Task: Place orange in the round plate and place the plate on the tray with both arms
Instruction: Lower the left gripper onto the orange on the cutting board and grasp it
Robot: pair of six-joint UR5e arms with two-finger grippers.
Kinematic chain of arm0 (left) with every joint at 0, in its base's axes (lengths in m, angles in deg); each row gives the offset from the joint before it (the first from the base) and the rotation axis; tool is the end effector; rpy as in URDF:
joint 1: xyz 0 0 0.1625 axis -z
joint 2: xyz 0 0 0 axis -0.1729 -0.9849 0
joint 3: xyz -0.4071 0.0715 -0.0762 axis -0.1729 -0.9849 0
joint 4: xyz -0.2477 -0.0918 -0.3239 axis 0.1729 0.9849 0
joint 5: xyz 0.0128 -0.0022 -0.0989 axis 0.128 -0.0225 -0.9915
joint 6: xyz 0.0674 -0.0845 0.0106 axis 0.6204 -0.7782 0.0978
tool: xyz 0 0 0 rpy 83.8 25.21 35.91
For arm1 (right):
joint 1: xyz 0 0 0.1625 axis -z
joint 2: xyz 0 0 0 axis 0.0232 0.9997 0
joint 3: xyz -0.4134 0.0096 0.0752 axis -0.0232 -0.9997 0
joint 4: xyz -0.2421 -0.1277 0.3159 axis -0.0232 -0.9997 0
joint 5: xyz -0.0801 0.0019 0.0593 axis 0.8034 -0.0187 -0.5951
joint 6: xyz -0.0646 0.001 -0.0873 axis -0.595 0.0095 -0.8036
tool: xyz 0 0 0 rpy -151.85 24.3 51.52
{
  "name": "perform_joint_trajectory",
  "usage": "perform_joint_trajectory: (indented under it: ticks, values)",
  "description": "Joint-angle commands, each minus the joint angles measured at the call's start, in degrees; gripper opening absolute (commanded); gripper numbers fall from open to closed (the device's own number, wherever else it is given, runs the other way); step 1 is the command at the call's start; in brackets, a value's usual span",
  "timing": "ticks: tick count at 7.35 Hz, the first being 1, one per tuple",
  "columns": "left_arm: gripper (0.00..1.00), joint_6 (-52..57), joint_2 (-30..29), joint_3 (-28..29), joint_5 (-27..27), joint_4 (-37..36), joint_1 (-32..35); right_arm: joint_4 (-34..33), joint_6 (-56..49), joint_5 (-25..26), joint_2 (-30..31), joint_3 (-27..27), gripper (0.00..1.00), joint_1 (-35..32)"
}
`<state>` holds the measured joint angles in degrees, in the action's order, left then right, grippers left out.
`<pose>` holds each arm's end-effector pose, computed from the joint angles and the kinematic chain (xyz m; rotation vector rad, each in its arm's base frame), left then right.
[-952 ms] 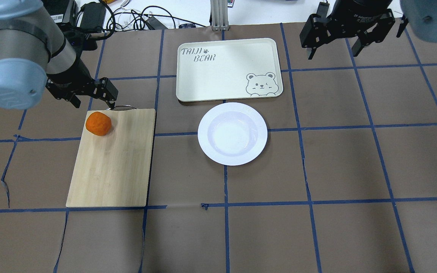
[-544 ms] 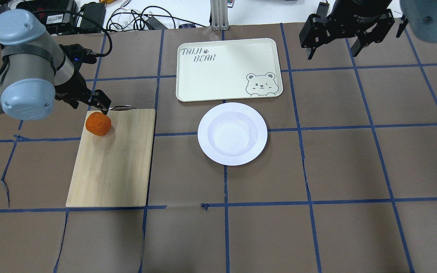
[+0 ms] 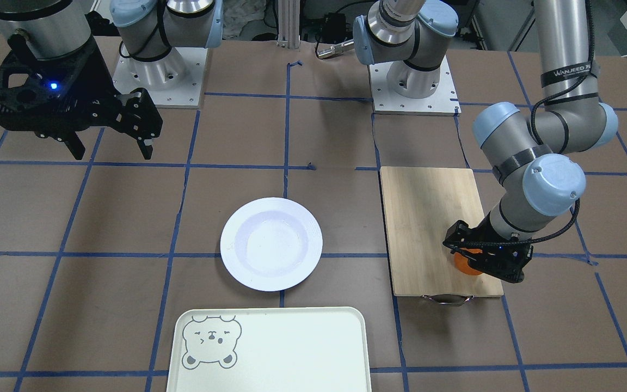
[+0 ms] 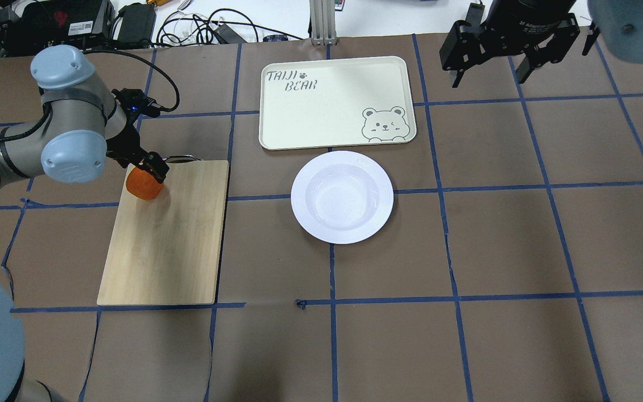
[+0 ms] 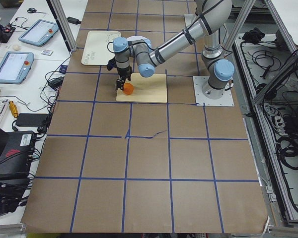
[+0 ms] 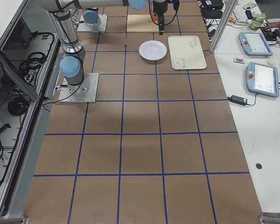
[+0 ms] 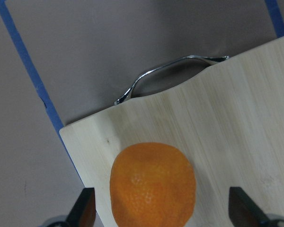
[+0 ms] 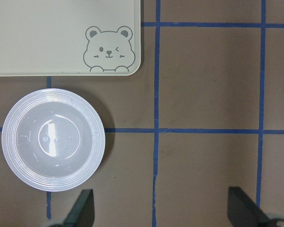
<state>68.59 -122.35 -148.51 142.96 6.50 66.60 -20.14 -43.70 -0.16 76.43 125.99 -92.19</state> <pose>0.0124 -0.5905 0.2114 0.6620 3.0024 0.0465 0.1420 -0.5297 0.5096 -0.0321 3.1277 -0.1941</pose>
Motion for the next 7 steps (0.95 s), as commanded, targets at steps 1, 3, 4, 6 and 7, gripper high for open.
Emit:
perform_joint_trajectory:
  ticks: [1, 3, 4, 6, 7]
  values:
    - [0.98, 0.6, -1.8, -0.7, -0.1, -0.9, -0.6, 0.0, 0.0, 0.1, 0.0, 0.0, 1.0, 0.0]
    - [0.46, -0.2, -1.8, -0.8, -0.2, -1.0, -0.9, 0.0, 0.0, 0.0, -0.1, 0.0, 1.0, 0.0]
    - [0.22, -0.4, -1.7, -0.7, -0.1, -1.0, -1.0, 0.0, 0.0, 0.0, 0.0, 0.0, 1.0, 0.0]
    - [0.06, -9.0, -0.4, 0.9, -0.3, -0.4, 0.0, 0.0, 0.0, 0.0, 0.0, 0.0, 1.0, 0.1]
    - [0.06, -17.1, 0.5, 1.5, -0.4, 1.9, 2.6, 0.0, 0.0, 0.0, 0.0, 0.0, 1.0, 0.0]
